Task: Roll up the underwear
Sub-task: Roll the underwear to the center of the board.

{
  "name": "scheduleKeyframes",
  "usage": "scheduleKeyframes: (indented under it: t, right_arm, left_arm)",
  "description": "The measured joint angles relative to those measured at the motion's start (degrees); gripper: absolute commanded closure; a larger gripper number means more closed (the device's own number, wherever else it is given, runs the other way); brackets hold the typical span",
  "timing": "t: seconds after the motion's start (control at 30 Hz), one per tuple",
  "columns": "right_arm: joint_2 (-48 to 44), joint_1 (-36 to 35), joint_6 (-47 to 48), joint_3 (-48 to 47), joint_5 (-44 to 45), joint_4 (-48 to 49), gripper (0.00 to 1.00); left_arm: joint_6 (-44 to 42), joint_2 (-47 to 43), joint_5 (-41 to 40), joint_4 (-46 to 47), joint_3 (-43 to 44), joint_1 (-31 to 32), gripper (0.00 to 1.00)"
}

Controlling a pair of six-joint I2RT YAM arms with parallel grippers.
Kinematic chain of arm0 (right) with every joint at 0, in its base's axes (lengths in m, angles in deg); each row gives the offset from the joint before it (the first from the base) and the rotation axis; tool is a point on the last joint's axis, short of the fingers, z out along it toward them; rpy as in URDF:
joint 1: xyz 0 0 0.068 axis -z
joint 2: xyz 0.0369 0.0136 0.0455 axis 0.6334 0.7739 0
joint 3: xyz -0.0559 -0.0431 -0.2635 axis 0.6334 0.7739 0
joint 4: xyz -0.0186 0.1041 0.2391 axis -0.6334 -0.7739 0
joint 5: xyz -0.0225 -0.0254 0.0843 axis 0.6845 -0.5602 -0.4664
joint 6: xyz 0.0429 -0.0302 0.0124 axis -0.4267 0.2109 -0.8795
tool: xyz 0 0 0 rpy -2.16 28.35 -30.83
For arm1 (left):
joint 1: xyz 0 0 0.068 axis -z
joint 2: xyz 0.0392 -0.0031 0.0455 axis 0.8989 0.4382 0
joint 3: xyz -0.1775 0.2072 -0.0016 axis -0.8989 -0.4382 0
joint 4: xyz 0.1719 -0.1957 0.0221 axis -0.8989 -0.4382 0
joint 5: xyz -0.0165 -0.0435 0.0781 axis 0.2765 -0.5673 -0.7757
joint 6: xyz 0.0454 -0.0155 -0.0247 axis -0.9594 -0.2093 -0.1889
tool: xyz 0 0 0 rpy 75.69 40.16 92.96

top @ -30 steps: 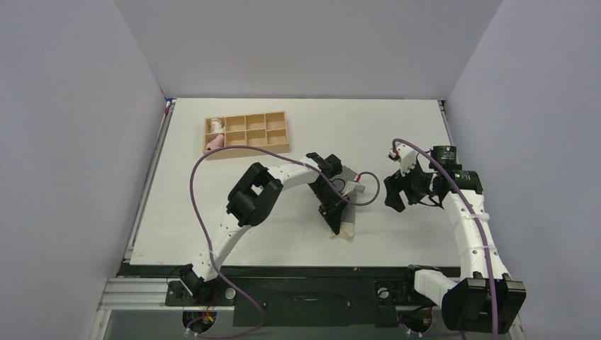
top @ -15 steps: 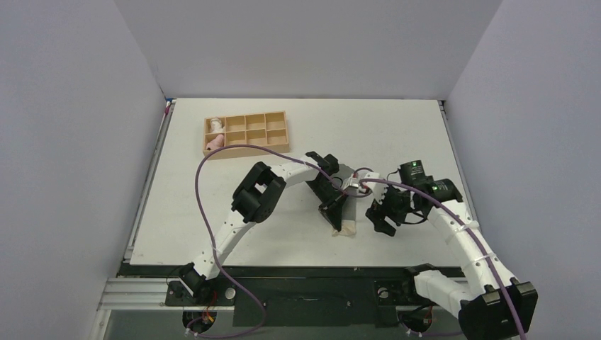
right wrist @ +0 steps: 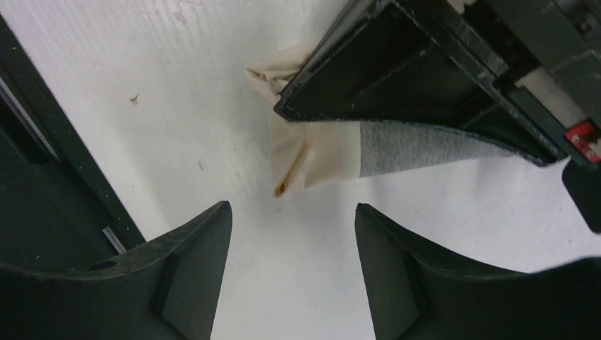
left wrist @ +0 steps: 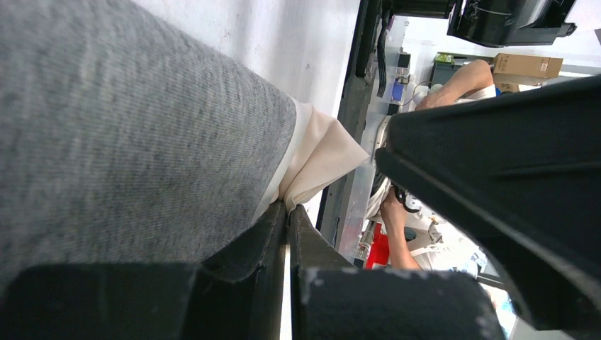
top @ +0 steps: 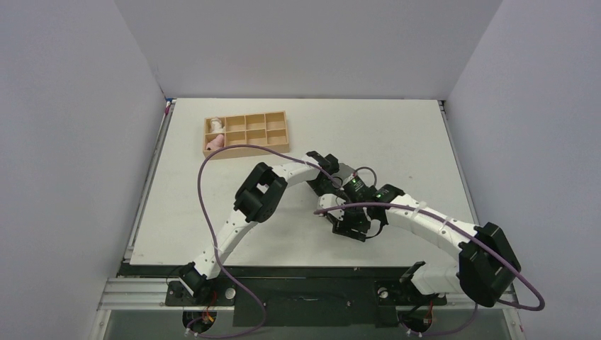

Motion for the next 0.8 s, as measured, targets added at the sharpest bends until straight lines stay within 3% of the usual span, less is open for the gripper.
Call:
scheduleKeyframes:
  t: [0.33,0.47,0.5,0.63,0.8]
  right_arm:
    - [8.3,-2.0,0.1,0.0,2.3,4.7,0.5]
    - [11.0,-2.0,0.7,0.0,2.7,5.6,0.65]
    - [11.6,-2.0,0.7,0.0,2.7,5.7,0.76]
    - [13.8,-1.9,1.2,-0.1,2.9,5.9,0.98]
    - [15.0,-0.4,2.1,-1.6,1.3,4.8,1.0]
  left_arm:
    - [0.1,0.7,0.8,-0.4,0.5,-0.2,1.0]
    - [0.0,0.7,1.0,-0.6,0.6,-0.2,1.0]
    - [-0.1,0.7,1.0,-0.7,0.6,-0.2,1.0]
    - [-0.3,0.7,1.0,-0.8,0.6,-0.2,1.0]
    - [-0.9,0.7,1.0,-1.0,0.6,-0.3,0.99]
